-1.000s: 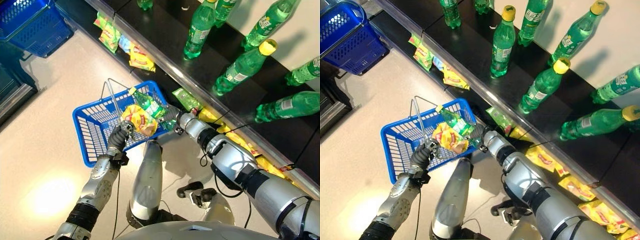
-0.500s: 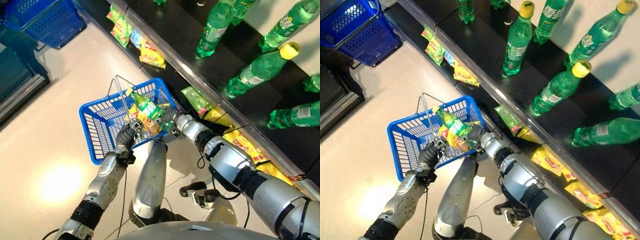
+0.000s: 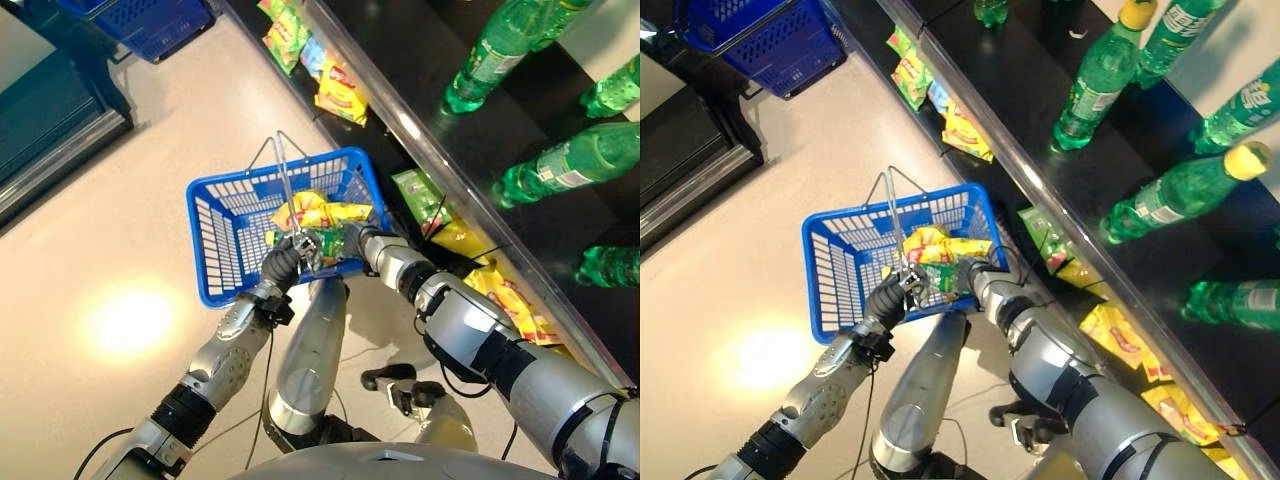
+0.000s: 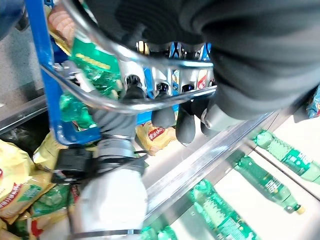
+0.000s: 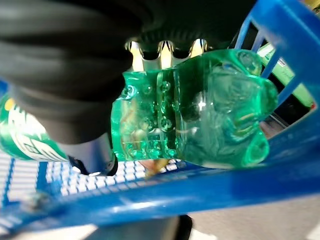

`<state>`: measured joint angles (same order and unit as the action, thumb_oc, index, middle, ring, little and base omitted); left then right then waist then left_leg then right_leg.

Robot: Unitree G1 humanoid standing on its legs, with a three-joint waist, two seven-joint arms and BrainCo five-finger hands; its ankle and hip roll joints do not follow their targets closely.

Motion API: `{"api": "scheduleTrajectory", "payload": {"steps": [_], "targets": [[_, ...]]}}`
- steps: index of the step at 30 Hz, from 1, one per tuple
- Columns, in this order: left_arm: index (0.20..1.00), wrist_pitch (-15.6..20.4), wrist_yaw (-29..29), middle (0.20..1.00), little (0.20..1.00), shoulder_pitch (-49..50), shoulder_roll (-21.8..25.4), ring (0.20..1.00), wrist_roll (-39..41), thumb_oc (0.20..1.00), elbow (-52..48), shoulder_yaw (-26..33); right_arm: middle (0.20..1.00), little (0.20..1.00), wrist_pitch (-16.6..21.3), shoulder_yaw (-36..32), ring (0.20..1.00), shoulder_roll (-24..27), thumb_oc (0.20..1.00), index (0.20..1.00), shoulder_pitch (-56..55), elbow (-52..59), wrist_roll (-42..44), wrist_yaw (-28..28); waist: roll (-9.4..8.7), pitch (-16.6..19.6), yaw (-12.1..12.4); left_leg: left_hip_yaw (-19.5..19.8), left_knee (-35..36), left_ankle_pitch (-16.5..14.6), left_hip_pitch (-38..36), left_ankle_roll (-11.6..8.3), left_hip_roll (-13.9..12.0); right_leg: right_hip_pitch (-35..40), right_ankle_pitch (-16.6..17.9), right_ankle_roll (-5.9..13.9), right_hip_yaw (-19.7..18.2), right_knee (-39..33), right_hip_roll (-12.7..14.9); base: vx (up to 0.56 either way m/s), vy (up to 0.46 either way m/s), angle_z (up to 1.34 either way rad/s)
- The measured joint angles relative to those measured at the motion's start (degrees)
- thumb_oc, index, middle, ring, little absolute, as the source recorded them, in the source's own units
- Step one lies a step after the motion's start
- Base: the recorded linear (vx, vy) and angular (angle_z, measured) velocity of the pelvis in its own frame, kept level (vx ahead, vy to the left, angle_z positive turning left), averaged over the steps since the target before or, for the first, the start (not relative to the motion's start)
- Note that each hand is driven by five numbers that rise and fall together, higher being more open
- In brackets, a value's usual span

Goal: Pick up the snacks into the basket

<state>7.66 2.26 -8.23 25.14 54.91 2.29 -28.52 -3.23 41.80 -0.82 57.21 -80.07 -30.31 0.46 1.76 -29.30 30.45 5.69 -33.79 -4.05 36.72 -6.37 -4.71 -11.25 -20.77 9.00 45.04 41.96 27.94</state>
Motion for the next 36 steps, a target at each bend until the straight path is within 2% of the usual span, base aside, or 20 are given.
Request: {"api": "scheduleTrajectory", "payload": {"steps": [11, 20, 21, 36], "targets": [[0.2, -0.53, 0.01, 0.2, 0.2, -0.63, 0.11, 0.2, 1.11, 0.2, -0.76, -0.05, 0.2, 0.2, -0.02, 8.02, 0.2, 1.06, 0.2, 0.2, 1.05, 4.23, -16.68, 0.29, 0.0, 0.0, 0.1, 0.03, 0.18, 0.06, 0.05, 0.06, -0.03, -0.05, -0.06, -0.12, 0.01, 0.15, 0.09, 0.0, 0.0, 0.0], [0.2, -0.53, 0.11, 0.2, 0.2, -0.63, 0.11, 0.2, 2.87, 0.2, -0.76, -0.18, 0.2, 0.2, 0.3, 8.2, 0.2, 2.29, 0.2, 0.2, 2.79, 4.7, -20.85, 0.16, 0.0, 0.0, 0.16, 0.01, 0.31, 0.17, 0.07, 0.23, 0.58, 0.02, 0.06, 0.11, 0.06, 0.1, 0.52, 0.0, 0.005, 0.02], [0.2, -0.53, 0.21, 0.2, 0.2, -0.63, 0.11, 0.2, 2.87, 0.2, -0.76, -0.21, 1.0, 1.0, 0.33, 8.18, 1.0, 2.46, 1.0, 1.0, 2.78, 4.7, -20.84, 0.14, 0.0, 0.0, 0.15, 0.01, 0.32, 0.17, 0.07, 0.22, 0.55, 0.02, 0.06, 0.11, 0.06, 0.12, 0.52, 0.0, 0.0, 0.0], [0.2, -1.3, -0.37, 0.2, 0.2, 0.23, 0.3, 0.2, 3.27, 0.2, 1.21, -1.77, 1.0, 1.0, 2.1, 6.98, 1.0, 1.76, 1.0, 1.0, 4.29, 8.15, -19.51, -5.05, 0.01, -0.01, -1.65, -0.21, 0.22, 0.24, 0.02, 0.33, 0.53, -0.01, 0.11, 0.21, -0.04, 0.33, 0.81, 0.0, 0.0, 0.0]]}}
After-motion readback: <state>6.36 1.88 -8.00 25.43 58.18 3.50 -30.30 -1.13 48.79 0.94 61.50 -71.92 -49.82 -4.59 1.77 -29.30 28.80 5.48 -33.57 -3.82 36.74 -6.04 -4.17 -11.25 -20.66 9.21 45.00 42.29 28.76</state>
